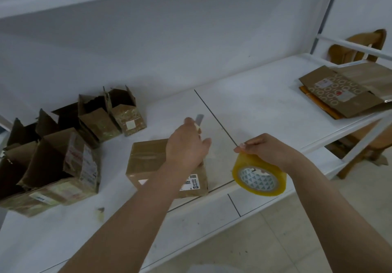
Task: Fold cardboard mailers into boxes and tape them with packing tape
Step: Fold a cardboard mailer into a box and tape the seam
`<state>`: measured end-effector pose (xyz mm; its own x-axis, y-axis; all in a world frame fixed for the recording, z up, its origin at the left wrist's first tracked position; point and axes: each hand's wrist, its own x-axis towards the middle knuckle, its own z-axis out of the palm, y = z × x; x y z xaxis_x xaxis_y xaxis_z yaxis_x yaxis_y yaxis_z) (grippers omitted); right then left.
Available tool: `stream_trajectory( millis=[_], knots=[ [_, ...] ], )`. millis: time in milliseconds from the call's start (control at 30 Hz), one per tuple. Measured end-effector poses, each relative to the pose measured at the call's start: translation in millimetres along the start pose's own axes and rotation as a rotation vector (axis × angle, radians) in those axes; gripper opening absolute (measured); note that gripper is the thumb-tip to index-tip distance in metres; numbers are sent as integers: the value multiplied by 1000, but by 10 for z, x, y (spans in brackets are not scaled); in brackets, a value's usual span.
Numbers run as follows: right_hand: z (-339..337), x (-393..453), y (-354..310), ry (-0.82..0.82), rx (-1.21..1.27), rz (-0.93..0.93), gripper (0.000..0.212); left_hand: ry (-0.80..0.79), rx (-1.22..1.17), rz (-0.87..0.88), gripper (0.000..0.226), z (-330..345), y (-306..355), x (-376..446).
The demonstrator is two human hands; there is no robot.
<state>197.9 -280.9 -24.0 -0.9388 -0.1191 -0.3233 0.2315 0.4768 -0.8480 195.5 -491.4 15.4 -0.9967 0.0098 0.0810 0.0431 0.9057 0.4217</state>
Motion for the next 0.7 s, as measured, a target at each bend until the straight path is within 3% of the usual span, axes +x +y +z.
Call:
stream_trajectory(
  millis=[133, 467, 600, 700],
  knots=[
    [25, 22, -104, 26, 23, -35, 20, -45, 349, 5, 44, 154, 189, -67],
    [24, -66, -188, 81, 31, -95, 21, -29, 453, -69, 67, -1, 28, -221],
    [73, -78, -234, 67, 38, -104, 20, -96, 387, -5, 44, -76, -163, -299],
    [99, -88, -264, 64, 30, -110, 20, -116, 312, 224, 29, -117, -268, -328]
  ],
)
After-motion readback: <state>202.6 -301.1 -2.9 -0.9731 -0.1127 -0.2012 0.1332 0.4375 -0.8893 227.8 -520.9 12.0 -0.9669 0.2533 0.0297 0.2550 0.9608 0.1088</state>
